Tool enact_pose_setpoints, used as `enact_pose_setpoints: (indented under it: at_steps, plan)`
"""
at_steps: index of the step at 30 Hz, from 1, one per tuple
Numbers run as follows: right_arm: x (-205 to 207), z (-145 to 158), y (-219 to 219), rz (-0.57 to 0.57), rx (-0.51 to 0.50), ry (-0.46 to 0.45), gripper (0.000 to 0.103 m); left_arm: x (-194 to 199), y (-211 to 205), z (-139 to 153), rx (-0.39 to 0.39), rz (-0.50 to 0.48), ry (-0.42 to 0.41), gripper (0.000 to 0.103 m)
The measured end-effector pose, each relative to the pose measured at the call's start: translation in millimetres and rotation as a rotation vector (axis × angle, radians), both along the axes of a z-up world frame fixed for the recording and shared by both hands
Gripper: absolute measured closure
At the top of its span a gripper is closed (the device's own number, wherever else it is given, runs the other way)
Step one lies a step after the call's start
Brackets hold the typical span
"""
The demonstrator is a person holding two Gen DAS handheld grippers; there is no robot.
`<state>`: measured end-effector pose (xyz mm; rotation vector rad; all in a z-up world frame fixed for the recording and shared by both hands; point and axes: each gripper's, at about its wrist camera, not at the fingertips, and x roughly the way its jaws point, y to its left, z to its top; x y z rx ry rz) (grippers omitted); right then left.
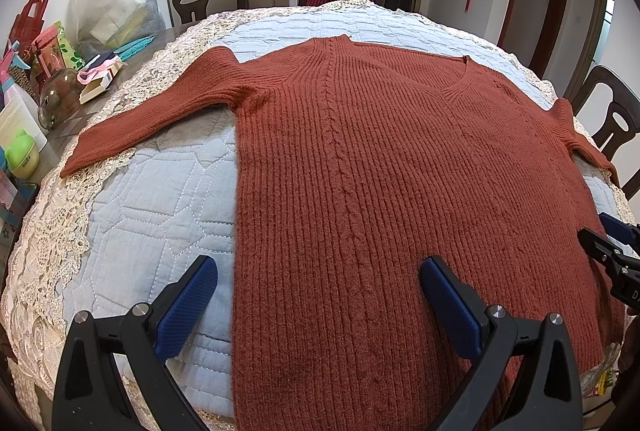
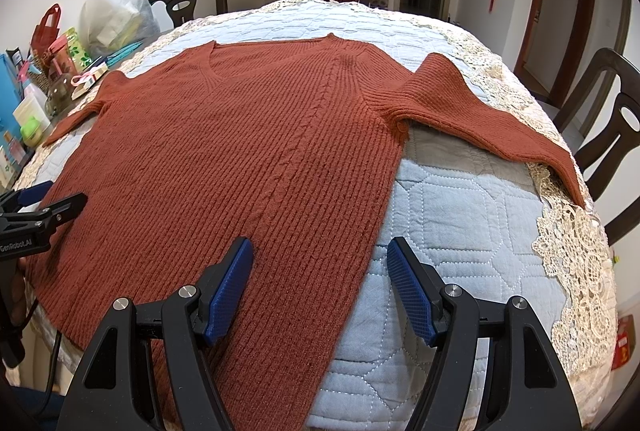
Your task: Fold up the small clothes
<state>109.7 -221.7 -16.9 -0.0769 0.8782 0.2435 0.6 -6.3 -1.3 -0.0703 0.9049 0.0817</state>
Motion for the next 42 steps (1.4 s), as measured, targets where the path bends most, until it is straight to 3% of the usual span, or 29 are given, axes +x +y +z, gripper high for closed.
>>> enact_pose_setpoints:
  at_steps: [28,42]
  plan:
    - [8.0,11.1,1.0,0.008,0.004,0.031,0.033,6.3,12.2,11.5,-0.030,0.016,-0.018,0.003]
    - [34.2,29.0,38.3,0.115,0.034,-0.016,0.033,24.9,92.8,21.3,-0.109,0.225,-0.089,0.008]
